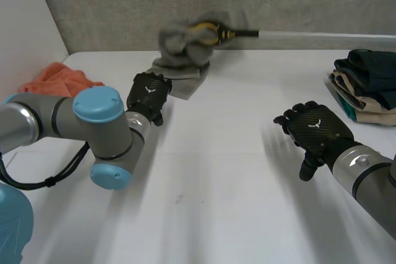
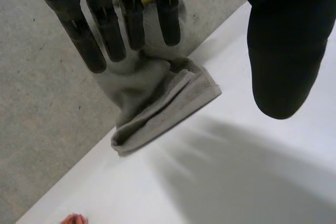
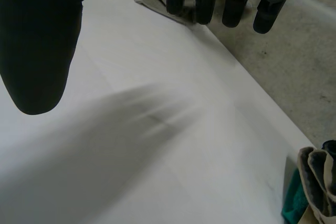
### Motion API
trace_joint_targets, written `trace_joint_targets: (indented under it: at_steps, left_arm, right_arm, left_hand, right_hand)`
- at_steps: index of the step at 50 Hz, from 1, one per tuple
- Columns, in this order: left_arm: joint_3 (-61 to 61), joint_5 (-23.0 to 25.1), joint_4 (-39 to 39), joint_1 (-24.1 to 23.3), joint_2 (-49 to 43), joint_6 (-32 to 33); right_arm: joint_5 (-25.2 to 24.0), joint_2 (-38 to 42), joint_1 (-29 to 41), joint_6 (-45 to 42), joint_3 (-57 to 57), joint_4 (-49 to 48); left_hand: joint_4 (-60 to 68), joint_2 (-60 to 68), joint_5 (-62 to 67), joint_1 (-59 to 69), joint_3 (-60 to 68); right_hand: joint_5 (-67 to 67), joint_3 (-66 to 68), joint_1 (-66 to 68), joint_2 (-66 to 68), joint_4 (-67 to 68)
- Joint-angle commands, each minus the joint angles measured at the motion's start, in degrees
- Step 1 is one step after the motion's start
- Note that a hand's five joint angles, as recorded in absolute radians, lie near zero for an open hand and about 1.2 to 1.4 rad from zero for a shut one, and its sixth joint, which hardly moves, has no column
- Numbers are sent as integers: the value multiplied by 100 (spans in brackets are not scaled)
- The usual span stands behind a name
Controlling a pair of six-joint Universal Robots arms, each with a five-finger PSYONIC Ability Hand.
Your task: Fold the laundry.
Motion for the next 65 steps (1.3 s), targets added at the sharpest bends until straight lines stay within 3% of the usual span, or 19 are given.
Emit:
trace_joint_targets:
  at_steps: [1, 12, 25, 34, 40, 47, 50, 55, 65]
  left_arm:
    - [-468, -32, -232, 103, 630, -224]
    - [-1715, 47, -215, 269, 2247, -857]
    - [-1848, 99, -171, 305, 2292, -840]
    - [-1374, 688, -144, 419, 1994, -822]
    - [-347, 1329, -223, 410, 1212, -796]
    - [1058, 1699, -496, 419, 1, -647]
    - [1508, 1874, -487, 428, -422, -471]
    - [2466, 2595, -496, 612, -1433, 205]
    - [4505, 2851, -487, 727, -3103, 1173]
  right_arm:
    - [-11, -6, -20, 5, -1, -250]
    - [-2, -76, -29, 14, -19, -276]
    - [-2, -147, 33, 49, -317, -259]
    - [-133, -33, 182, 190, -792, -390]
    - [-318, 643, 270, 243, -1319, -795]
    - [-187, 1513, 621, 199, -2084, -742]
    - [-152, 1602, 639, 199, -2128, -733]
    - [-116, 1638, 648, 199, -2023, -725]
    - [-125, 1576, 578, 190, -1426, -725]
  left_hand:
    - [356, 315, 364, 272, 285]
    - [356, 315, 364, 272, 285]
    - [205, 164, 212, 121, 133]
    - [205, 164, 212, 120, 133]
    - [188, 147, 195, 104, 116]
    - [255, 214, 263, 171, 184]
    - [255, 214, 263, 171, 184]
    - [322, 281, 330, 238, 251]
    - [490, 450, 498, 406, 419]
  right_hand:
    - [-258, -188, -287, -223, -180]
    - [-258, -188, -287, -223, -180]
    - [-258, -188, -287, -223, -180]
    - [-258, -188, -287, -223, -180]
    - [-258, -188, -287, -223, -180]
    - [-258, -188, -287, -223, -180]
    - [-258, -188, -287, -223, -180]
    - [-258, -188, -287, -223, -180]
    - [-258, -188, -287, -223, -180]
